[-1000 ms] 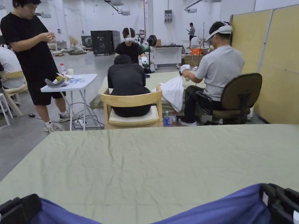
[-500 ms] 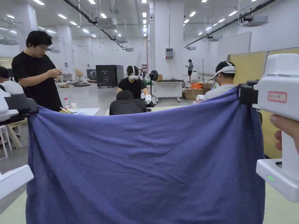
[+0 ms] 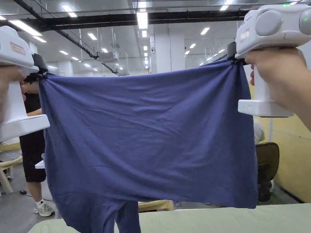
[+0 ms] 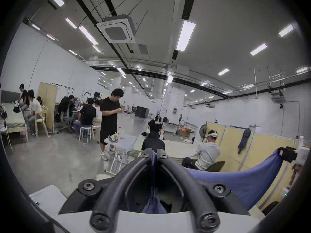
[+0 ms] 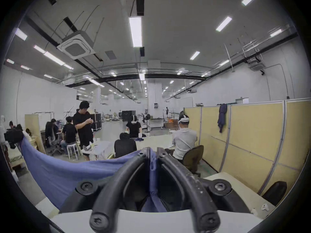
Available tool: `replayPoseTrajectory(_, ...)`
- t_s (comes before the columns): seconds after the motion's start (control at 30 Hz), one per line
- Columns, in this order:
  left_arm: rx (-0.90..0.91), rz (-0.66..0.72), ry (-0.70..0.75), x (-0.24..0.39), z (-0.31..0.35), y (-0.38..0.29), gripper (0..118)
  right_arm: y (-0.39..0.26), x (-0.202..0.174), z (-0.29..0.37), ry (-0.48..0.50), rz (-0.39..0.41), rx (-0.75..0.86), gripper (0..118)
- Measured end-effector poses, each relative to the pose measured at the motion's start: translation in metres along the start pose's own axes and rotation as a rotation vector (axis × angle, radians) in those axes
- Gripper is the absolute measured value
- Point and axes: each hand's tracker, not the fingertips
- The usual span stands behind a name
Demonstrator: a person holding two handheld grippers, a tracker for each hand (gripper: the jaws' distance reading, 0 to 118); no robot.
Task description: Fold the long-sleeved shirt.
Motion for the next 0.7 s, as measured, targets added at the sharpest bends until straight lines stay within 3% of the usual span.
replayPoseTrajectory(0.1, 0.008, 0.007, 0.011, 0.017, -0.010, -0.009, 2, 0.001, 0.005, -0.023, -0.011, -0.012, -0.009, 9)
replayPoseTrajectory(0.3, -0.041, -0.024, 0.028, 0.021, -0.054, -0.061, 2, -0.043, 0.008, -0.068, -0.021, 0.050, -0.079, 9)
replayPoseTrajectory(0.6, -0.283, -0.081, 0.028, -0.005, -0.116, -0.238, 2, -0.223, 0.031, -0.161, 0.007, 0.122, -0.372, 9)
replayPoseTrajectory(0.7, -0.420, -0.087, 0.047, -0.021, -0.136, -0.323, 2, -0.318, 0.034, -0.175, 0.027, 0.106, -0.514, 9)
